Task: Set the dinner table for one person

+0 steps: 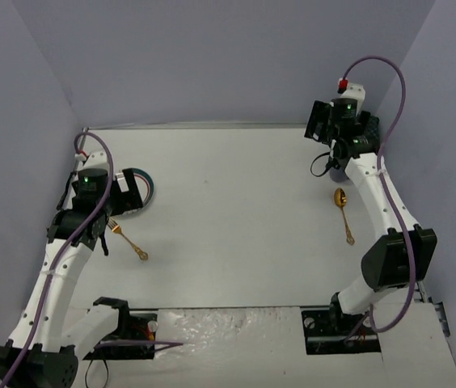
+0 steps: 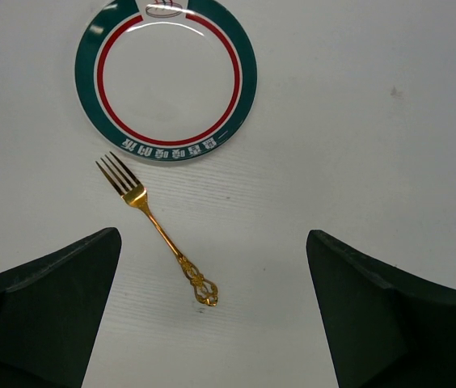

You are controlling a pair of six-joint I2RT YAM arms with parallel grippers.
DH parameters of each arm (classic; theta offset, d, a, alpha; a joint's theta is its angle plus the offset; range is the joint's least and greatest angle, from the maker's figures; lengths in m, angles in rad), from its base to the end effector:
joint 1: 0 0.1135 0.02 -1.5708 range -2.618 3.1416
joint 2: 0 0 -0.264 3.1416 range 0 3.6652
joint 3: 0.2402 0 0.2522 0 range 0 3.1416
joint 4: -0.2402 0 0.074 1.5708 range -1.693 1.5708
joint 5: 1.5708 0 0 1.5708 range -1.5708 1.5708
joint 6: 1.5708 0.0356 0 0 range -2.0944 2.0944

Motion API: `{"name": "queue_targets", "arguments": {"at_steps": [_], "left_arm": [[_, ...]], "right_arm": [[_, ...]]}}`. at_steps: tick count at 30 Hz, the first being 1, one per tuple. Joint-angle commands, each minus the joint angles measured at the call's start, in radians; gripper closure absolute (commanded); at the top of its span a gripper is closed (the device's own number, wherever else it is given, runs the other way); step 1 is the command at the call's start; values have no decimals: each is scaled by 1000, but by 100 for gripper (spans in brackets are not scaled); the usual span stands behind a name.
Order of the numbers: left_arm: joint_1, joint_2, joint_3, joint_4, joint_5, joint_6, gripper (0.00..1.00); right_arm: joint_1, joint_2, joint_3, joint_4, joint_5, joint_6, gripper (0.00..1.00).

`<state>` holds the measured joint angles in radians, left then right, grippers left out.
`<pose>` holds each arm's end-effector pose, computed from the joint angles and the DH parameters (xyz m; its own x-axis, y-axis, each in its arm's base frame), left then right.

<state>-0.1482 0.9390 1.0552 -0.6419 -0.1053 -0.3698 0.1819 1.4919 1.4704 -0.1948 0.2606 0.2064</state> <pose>0.1935 -0.0251 0.3596 -0.4833 -0.2912 -0.8256 -0.1263 0.9564 -0.2634 0.3471 0.0545 0.4081 -0.1917 0.1661 -0.9673 0.1144 0.9826 0.1460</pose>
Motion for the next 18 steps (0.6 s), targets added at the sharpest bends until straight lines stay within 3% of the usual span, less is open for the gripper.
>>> {"name": "queue_targets", "arguments": {"at_steps": [1,9,18], "left_arm": [[46,-3,-20,56,49,1,3],[84,27,-37,44,99,-18,3],[89,57,-38,35,105,-24,3]], "right_arm": [[-138,201,177,22,-101,40,0],[-253,604,470,-11,-92,18,0],[-298,769,578,-6,-16,10,0]]}}
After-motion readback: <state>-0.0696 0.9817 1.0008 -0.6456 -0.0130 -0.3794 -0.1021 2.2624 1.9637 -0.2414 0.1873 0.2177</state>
